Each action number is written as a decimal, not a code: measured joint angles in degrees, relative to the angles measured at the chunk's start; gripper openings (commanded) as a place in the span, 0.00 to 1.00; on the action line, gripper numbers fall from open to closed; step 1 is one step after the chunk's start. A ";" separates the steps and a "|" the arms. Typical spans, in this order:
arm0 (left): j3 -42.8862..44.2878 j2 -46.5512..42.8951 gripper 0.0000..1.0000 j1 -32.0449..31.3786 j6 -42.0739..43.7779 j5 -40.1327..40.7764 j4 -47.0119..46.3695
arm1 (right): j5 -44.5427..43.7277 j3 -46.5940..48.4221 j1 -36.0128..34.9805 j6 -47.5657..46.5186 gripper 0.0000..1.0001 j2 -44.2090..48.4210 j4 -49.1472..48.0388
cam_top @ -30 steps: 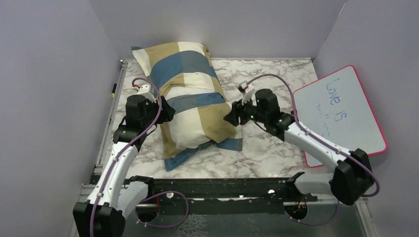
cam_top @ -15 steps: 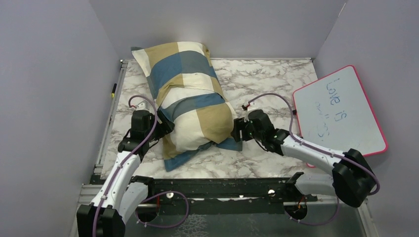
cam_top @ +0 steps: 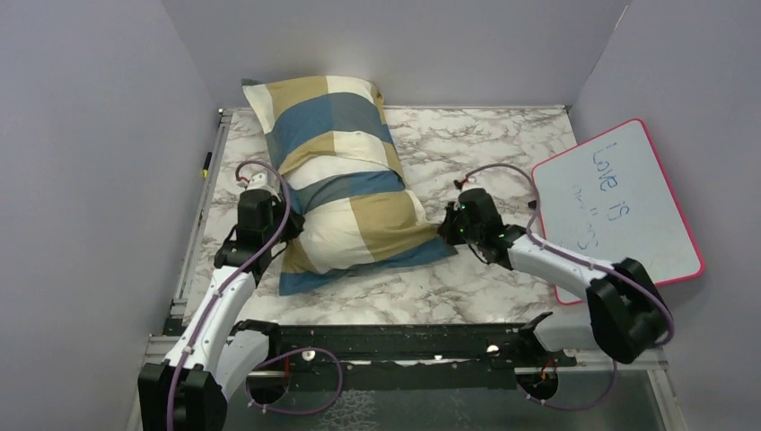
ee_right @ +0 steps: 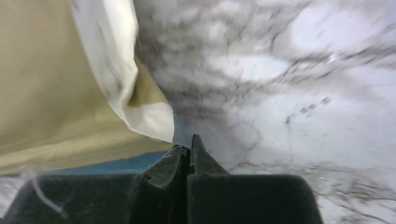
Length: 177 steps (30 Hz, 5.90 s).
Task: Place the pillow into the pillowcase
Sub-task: Smooth out the pillow in the pillowcase.
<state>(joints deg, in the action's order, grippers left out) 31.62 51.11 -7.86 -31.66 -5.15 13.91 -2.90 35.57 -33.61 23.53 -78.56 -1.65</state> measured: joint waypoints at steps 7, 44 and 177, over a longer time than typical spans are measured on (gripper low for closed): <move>9.07 1.11 0.00 -0.59 6.12 4.76 3.17 | -6.34 8.41 4.87 -1.29 0.00 15.82 5.33; 19.10 16.33 0.62 16.17 3.37 -7.06 -1.40 | -28.30 25.29 -37.16 -11.61 0.59 -10.36 5.14; 22.67 26.14 0.56 -12.44 20.65 -19.96 -17.16 | 2.27 27.87 3.06 41.79 0.66 -18.93 -19.69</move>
<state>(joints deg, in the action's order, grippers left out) 54.28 77.25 -20.29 -11.00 -25.10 -3.25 -0.62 63.44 -30.55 65.32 -97.49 -21.34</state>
